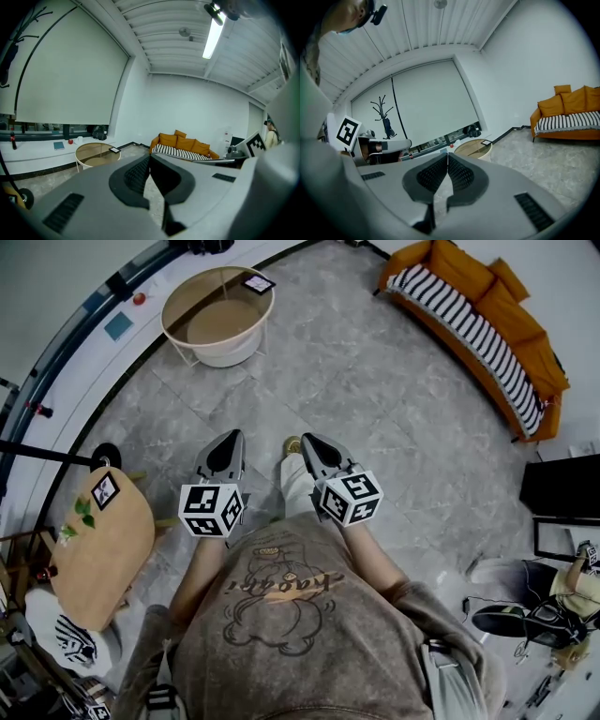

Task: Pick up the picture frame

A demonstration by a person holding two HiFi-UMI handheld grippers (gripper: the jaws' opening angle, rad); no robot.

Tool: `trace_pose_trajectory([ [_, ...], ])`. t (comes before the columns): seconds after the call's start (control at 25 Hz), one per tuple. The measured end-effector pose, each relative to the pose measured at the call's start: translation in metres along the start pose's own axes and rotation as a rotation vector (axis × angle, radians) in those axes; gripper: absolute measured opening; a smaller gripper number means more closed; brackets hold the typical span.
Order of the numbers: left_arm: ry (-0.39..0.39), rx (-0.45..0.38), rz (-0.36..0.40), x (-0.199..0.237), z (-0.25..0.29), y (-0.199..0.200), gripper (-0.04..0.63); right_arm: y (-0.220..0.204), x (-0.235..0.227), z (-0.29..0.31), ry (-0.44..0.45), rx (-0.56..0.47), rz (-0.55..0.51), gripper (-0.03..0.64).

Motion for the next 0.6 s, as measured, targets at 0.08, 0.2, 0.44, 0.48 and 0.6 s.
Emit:
trace_pose_trajectory([
  [0.08, -0.001, 0.001, 0.003, 0.006, 0.008, 0.002, 0.018, 0.001, -0.004, 0.010, 0.001, 0.000, 0.002, 0.020],
  [0.2, -0.002, 0.003, 0.006, 0.016, 0.020, 0.005, 0.018, 0.006, -0.009, 0.026, 0.004, -0.002, 0.003, 0.020],
  [0.44, 0.000, 0.009, -0.001, 0.035, 0.051, 0.019, 0.018, 0.025, -0.023, 0.057, 0.013, 0.004, 0.000, 0.020],
  [0.48, 0.000, 0.008, -0.001, 0.037, 0.056, 0.022, 0.018, 0.028, -0.026, 0.062, 0.014, 0.004, 0.001, 0.020],
  [0.6, 0.002, 0.009, -0.006, 0.044, 0.072, 0.032, 0.018, 0.041, -0.036, 0.075, 0.014, 0.009, 0.000, 0.019],
])
Point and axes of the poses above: the fingertips, and each gripper's own axes: z forward along the fingers, x to its left, y out of its top, the point moved 9 cm from there along -z, backward along the fingers, and after that the axes turned 3 degrees about -y, right-handed, at the moved point
